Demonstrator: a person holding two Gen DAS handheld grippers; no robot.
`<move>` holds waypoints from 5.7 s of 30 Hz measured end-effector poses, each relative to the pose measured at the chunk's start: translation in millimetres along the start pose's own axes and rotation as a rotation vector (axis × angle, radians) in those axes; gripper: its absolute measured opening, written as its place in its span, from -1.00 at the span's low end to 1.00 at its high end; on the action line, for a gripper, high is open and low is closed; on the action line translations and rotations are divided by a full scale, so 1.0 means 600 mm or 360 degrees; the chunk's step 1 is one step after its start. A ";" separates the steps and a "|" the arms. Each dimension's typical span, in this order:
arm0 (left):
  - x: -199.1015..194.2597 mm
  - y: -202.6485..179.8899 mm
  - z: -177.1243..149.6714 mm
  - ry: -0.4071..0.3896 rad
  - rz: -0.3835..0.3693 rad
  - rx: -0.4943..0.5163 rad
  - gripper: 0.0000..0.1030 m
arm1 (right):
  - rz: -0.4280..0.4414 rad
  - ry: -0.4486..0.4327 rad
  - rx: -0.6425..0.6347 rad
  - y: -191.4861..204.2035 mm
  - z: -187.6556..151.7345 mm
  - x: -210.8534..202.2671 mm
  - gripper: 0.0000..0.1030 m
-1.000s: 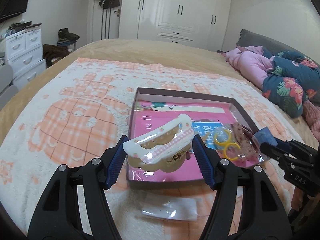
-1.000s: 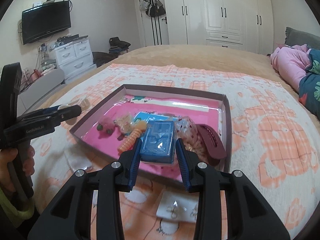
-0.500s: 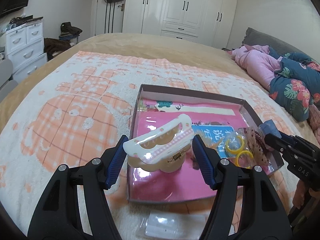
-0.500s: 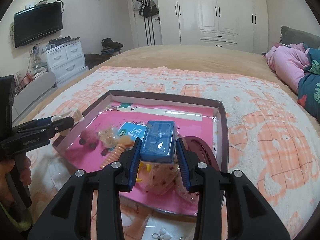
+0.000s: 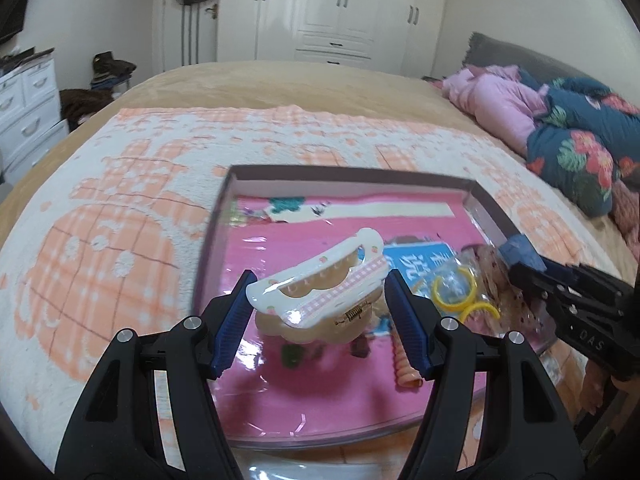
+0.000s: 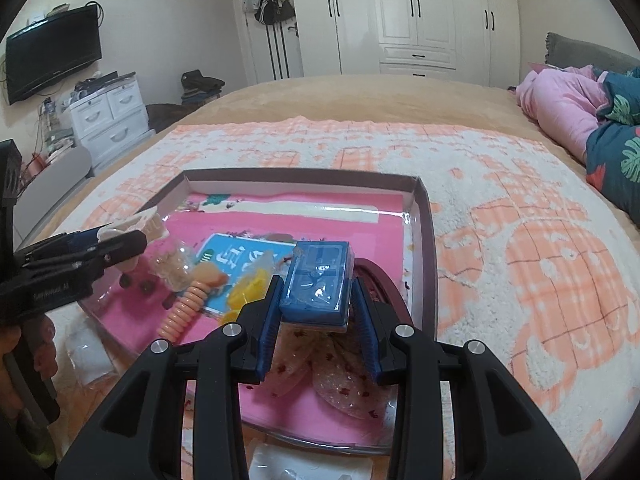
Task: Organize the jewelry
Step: 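Carry the claw clip and blue clip into the tray box with both tools, then open both tools to release the clips in the box and withdraw, then grasp the clear plastic bag with the left tool while the right tool grasps the earring card, then carry the plastic bag and earring card into the tray box and open both tools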
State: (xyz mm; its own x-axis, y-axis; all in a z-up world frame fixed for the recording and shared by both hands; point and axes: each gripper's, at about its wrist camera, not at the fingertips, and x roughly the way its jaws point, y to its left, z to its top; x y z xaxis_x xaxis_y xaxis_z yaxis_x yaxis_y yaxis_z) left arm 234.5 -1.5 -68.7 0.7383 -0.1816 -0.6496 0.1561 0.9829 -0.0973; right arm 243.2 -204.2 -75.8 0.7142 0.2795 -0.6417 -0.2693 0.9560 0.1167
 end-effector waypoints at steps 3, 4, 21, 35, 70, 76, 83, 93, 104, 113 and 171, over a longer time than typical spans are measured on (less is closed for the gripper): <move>0.008 -0.010 -0.006 0.0032 -0.0011 0.0035 0.10 | 0.0014 0.0022 0.0008 -0.002 -0.003 0.005 -0.35; 0.009 -0.013 -0.007 0.0037 -0.0013 0.0043 0.10 | 0.0021 0.0027 0.0013 -0.001 -0.004 0.005 -0.35; 0.006 -0.048 -0.024 0.0080 -0.0082 0.0129 0.10 | 0.0068 0.0038 0.0014 0.002 -0.015 -0.007 -0.18; 0.009 -0.057 -0.034 0.0125 -0.0106 0.0132 0.11 | 0.0066 -0.0004 0.0024 -0.006 -0.014 -0.033 0.03; -0.143 -0.034 -0.052 -0.0192 -0.0004 -0.0015 0.78 | 0.0004 -0.0275 0.0037 -0.002 -0.053 -0.189 0.73; -0.167 -0.024 -0.065 -0.0210 0.0029 -0.0021 0.78 | 0.0002 -0.0273 0.0005 0.004 -0.071 -0.204 0.73; -0.183 -0.009 -0.086 -0.0182 0.0051 -0.0039 0.78 | 0.0007 -0.0225 -0.0042 0.017 -0.095 -0.207 0.73; -0.189 0.010 -0.121 -0.0099 0.0097 -0.0036 0.78 | 0.0028 -0.0155 -0.0084 0.033 -0.117 -0.197 0.73; -0.152 0.009 -0.145 0.0003 0.0088 0.0018 0.78 | 0.0012 -0.0023 -0.0080 0.032 -0.141 -0.156 0.73; -0.112 -0.010 -0.151 0.0073 0.0082 0.0109 0.78 | -0.0013 0.0066 0.0035 0.006 -0.147 -0.117 0.73; -0.122 0.053 -0.034 -0.0106 0.0064 -0.0097 0.58 | 0.0189 -0.0119 -0.0256 0.108 -0.047 -0.103 0.30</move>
State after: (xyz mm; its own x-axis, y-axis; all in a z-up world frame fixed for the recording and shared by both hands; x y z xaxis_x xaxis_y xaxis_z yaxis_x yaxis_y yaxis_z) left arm 172.2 43.7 -39.8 0.7856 -0.1414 -0.6024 0.0867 0.9891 -0.1191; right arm 163.6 -162.1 -50.0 0.7154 0.4011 -0.5721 -0.4499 0.8909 0.0620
